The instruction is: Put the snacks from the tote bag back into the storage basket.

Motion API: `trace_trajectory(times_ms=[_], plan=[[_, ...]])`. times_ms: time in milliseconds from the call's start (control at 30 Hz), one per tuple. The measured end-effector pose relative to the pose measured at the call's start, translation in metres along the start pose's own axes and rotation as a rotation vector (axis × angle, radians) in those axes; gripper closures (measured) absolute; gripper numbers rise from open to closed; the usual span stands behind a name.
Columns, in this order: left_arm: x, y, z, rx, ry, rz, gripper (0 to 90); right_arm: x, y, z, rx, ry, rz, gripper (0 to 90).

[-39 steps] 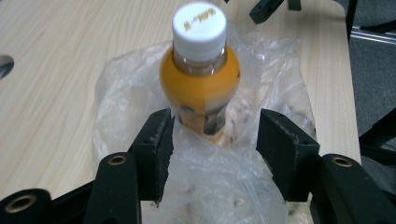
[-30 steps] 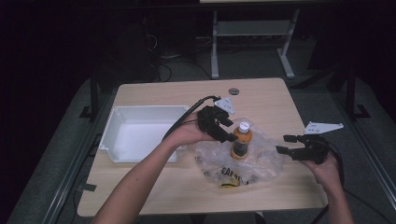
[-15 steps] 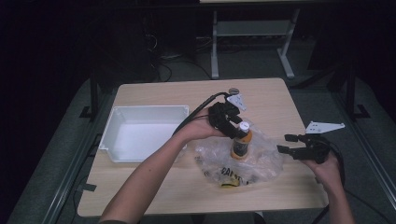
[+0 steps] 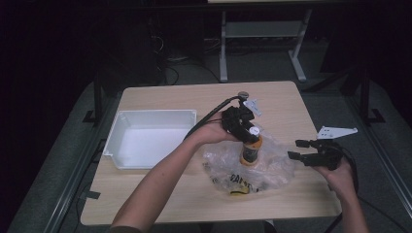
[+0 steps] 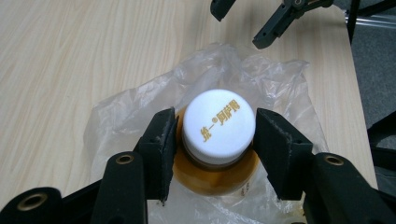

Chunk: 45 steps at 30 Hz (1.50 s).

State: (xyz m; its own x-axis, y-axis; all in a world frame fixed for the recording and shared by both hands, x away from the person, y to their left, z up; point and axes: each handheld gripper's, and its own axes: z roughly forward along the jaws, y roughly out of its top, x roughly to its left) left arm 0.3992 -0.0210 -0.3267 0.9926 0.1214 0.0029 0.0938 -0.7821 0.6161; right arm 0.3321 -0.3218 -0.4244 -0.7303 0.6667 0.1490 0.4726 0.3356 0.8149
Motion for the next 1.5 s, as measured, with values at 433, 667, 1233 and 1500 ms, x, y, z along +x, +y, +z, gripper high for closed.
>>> trace_trajectory(times_ms=[433,667,1233,1500], plan=[[-0.0008,0.0031,-0.003,-0.007,0.001,-0.036,58.3,0.0031,0.0019,0.0019,0.004,0.006,-0.009,34.2],[0.0,0.0028,-0.0038,-0.004,0.0,-0.017,58.7,0.0038,0.0033,0.0044,0.01,0.007,-0.014,34.4],[0.0017,0.0015,-0.0042,-0.01,-0.011,-0.006,59.0,0.0041,0.0036,0.004,0.005,0.002,-0.015,34.0],[0.0013,0.0024,-0.0041,-0.004,-0.01,-0.01,59.0,0.0021,0.0029,0.001,-0.013,-0.019,-0.004,31.9]])
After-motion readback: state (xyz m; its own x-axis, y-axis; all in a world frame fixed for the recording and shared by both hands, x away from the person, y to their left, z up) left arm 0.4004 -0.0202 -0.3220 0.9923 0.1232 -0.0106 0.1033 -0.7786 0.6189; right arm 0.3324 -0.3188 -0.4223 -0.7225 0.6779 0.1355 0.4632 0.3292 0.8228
